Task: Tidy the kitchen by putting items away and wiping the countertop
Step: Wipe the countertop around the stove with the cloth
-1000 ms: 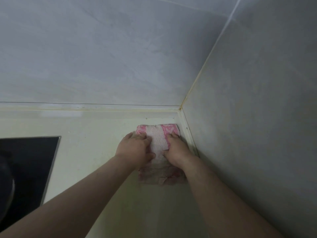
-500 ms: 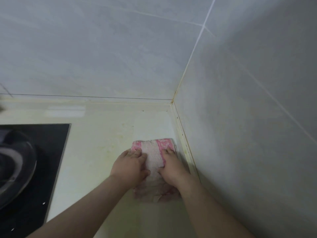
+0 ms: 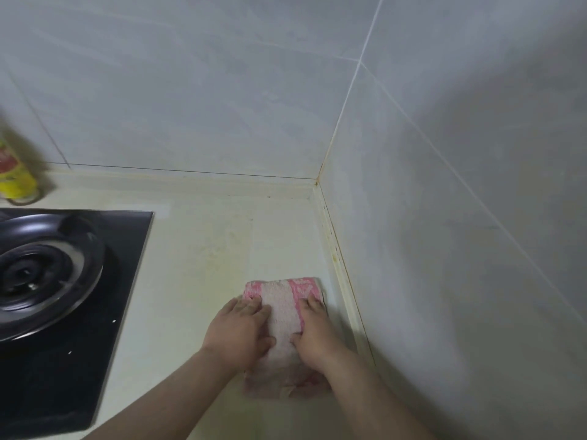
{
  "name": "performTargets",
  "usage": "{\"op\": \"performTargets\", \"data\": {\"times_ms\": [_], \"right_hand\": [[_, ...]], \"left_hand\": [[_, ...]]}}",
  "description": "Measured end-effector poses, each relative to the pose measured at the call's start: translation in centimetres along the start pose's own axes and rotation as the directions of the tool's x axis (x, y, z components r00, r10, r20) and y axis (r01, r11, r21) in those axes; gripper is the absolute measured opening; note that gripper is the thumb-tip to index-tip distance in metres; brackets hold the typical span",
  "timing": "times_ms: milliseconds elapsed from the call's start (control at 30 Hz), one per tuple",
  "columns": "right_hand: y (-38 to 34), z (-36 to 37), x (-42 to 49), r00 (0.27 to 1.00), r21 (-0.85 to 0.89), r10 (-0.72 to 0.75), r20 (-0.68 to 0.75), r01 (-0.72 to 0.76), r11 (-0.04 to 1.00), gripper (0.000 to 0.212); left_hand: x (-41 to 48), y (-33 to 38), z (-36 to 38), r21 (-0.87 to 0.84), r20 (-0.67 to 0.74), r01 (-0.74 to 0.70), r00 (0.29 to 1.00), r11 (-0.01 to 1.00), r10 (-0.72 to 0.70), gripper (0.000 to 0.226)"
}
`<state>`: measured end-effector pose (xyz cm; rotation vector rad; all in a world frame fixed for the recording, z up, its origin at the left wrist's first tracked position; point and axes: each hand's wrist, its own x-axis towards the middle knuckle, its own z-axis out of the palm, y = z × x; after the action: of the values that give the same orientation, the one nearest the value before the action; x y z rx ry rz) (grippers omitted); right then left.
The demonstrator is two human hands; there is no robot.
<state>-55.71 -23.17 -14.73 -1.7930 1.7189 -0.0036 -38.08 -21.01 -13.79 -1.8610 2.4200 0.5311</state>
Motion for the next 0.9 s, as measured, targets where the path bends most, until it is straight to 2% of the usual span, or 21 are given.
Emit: {"op": "performTargets", "data": {"times_ms": [100, 167, 300, 400, 500, 667, 900], "right_hand": [[0.2, 0.5, -2.0, 0.999, 0.009, -0.023, -0.022, 0.023, 1.000, 0.077], [0.4, 1.0, -3.4, 0.997, 0.016, -0.053, -0.056, 0.054, 0.998, 0.073], [0.9, 1.8, -5.9, 0.980, -0.033, -0.157, -0.122, 0.154, 0.987, 0.062], [1.2, 1.6, -6.4, 0.959, -0.095, -0.238, -0.153, 0.225, 0.970, 0.057], [1.3, 1.3, -6.2, 0.952, -0.115, -0.290, -0.098, 0.278, 0.954, 0.062], [1.3, 1.2, -5.4, 0.974, -0.050, -0.225, 0.013, 0.226, 0.973, 0.076], [1.2, 0.7, -3.5, 0.980, -0.061, -0.196, 0.048, 0.198, 0.978, 0.081]], "left_hand": [[-1.8, 0.5, 0.5, 0.006, 0.040, 0.018, 0.999, 1.000, -0.018, 0.065], [-2.7, 0.2, 2.0, 0.001, 0.014, 0.004, 1.000, 1.000, -0.004, 0.061], [-4.9, 0.0, 2.5, -0.087, 0.036, -0.084, 0.996, 0.993, 0.087, 0.054], [-5.7, 0.7, 1.5, -0.024, 0.045, -0.084, 0.995, 0.996, 0.085, 0.068], [-5.6, 1.1, 1.0, -0.083, 0.049, -0.085, 0.995, 0.993, 0.089, 0.082], [-4.8, 1.0, 1.3, -0.123, 0.110, -0.127, 0.984, 0.984, 0.141, 0.086], [-2.7, 1.4, 0.9, 0.083, 0.160, -0.177, 0.974, 0.981, 0.162, 0.083]]}}
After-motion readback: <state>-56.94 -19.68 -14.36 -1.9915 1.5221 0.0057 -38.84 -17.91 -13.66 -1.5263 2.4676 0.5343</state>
